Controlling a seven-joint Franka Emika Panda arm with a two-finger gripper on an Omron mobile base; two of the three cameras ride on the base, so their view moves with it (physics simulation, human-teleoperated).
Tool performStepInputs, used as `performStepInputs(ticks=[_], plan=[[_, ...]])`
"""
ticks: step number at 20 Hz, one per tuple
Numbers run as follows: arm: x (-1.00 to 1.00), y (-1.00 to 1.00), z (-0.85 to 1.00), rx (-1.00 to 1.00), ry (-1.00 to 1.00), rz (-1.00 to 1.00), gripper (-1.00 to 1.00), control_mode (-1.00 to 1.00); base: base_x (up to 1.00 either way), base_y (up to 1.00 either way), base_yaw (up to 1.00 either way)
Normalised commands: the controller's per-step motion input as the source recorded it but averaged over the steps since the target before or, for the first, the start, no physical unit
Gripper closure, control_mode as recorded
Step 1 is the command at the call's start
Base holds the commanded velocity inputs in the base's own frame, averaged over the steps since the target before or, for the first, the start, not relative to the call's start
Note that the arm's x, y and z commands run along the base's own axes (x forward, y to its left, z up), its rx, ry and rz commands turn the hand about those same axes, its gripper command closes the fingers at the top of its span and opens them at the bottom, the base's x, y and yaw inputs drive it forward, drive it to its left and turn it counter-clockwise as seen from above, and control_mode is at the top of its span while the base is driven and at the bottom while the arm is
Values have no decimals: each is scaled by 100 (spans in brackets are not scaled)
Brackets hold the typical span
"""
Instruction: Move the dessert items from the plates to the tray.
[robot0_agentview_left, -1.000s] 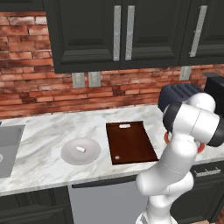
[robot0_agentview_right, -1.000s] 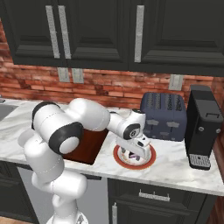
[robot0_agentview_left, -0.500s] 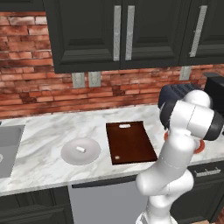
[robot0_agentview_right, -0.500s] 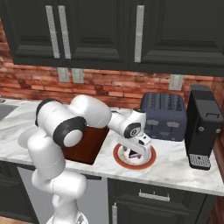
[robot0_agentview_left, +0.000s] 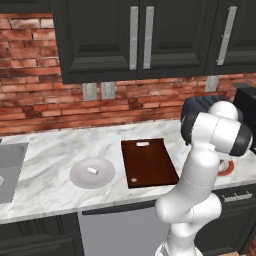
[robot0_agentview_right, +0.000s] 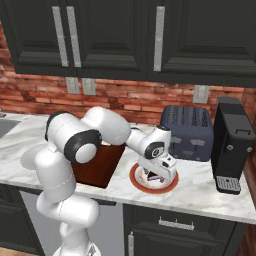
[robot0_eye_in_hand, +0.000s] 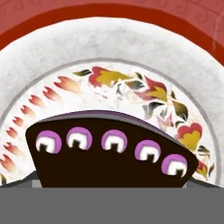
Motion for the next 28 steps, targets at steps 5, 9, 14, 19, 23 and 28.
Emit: performStepInputs(ticks=[5, 9, 14, 19, 23, 28], plan=[[6, 0, -24, -1, 0, 0, 100, -100, 0, 0, 0], [1, 0, -2, 0, 0, 0, 100, -100, 0, 0, 0], [0, 0, 0, 0, 0, 0, 100, -100, 0, 0, 0], [-34, 0, 25, 0, -2, 1, 100, -100, 0, 0, 0], [-64, 27, 32, 0, 0, 5, 100, -100, 0, 0, 0], [-66, 63, 24, -2, -1, 8, 100, -100, 0, 0, 0]])
